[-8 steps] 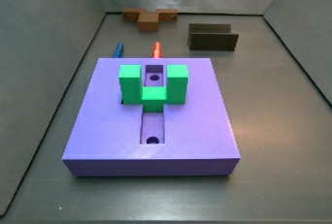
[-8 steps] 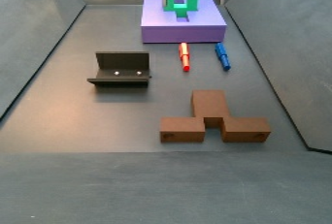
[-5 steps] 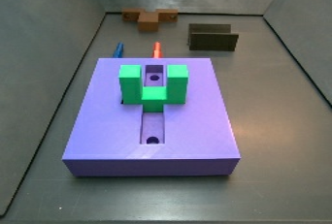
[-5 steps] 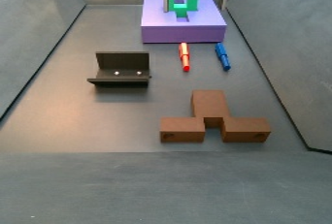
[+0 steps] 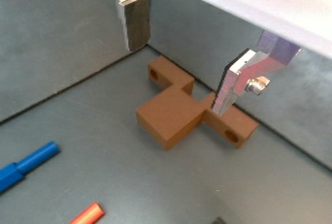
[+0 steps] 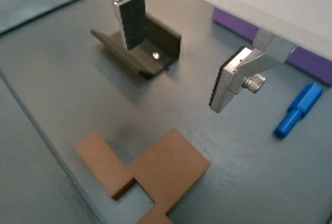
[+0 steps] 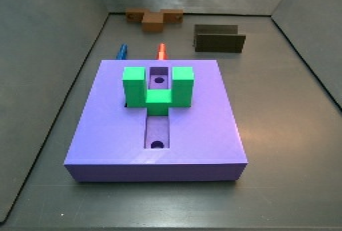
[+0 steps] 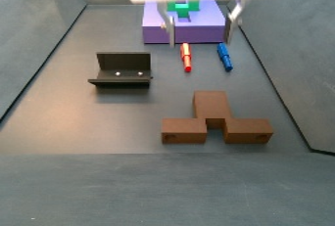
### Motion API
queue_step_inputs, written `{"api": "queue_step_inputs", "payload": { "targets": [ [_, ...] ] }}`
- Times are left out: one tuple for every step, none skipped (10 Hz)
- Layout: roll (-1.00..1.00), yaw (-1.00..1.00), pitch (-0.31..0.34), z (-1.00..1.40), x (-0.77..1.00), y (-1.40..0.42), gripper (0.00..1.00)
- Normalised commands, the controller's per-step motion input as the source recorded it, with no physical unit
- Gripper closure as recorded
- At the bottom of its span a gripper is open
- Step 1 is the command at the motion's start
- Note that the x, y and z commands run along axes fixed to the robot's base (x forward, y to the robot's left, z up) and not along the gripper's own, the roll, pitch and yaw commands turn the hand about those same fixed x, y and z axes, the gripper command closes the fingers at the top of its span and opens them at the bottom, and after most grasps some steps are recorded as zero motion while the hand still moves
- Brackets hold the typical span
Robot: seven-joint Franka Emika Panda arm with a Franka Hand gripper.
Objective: Pick up the brown object. Move up. Place the brown object on the fixture. Regrasp the brown object. Move to above the board. Insert the brown object.
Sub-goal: Pick up the brown object.
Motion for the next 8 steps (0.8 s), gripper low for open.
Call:
{"api": "queue_step_inputs", "payload": {
  "targets": [
    [0.0,-0.25,-0.147,-0.77,-0.07,0.05,0.0],
    [-0.12,-0.1,-0.18,-0.5,0.0,0.22,0.0],
    [-0.11,-0.11,-0.157,-0.42,0.15,0.19,0.0],
    [-0.04,-0.11,-0.139,-0.41,0.17,0.19,0.0],
    [-0.01,-0.13,-0.143,-0.35,0.01,0.08,0.0],
    [-0.03,-0.08,-0.141,-0.23,0.0,0.0,0.0],
    [-0.19,-0.05,-0.166,-0.04,-0.13,0.09,0.0],
    [-0.27,0.0,-0.234,-0.04,-0.09,0.03,0.0]
  ]
}}
